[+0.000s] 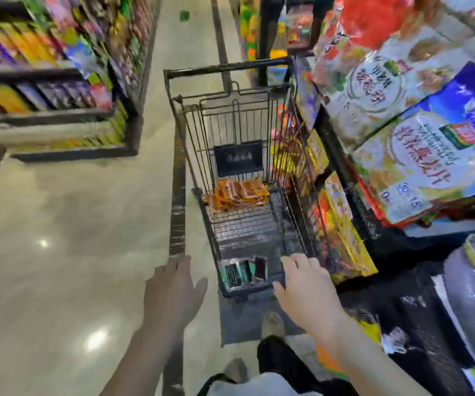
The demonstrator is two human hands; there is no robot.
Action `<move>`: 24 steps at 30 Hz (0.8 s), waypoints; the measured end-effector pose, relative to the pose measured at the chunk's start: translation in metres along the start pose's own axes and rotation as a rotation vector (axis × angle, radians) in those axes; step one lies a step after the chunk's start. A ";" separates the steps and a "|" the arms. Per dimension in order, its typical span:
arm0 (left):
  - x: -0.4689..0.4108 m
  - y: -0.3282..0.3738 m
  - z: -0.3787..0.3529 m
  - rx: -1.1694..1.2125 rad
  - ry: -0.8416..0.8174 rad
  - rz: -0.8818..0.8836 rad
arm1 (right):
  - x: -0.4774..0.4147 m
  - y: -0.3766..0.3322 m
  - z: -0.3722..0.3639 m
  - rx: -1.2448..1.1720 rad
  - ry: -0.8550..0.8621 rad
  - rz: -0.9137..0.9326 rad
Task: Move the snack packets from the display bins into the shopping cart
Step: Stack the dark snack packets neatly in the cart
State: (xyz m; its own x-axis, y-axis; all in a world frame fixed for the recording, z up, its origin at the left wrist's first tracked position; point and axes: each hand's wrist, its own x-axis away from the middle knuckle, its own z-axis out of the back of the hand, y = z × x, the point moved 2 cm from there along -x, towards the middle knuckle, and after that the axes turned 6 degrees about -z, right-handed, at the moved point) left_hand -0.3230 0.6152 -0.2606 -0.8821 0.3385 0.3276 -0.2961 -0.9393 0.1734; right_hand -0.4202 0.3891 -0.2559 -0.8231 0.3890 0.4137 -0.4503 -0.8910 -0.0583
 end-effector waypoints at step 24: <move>-0.234 -0.001 -0.193 0.788 0.176 0.518 | -0.319 -0.059 -0.211 -0.011 -0.583 0.348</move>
State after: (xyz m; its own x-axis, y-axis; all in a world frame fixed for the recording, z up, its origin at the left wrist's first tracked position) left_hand -0.1869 0.5256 -0.5167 -0.8956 -0.1820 0.4059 0.4212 -0.6403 0.6424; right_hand -0.2043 0.3667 -0.5763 -0.6011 -0.1124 0.7912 -0.1988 -0.9379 -0.2842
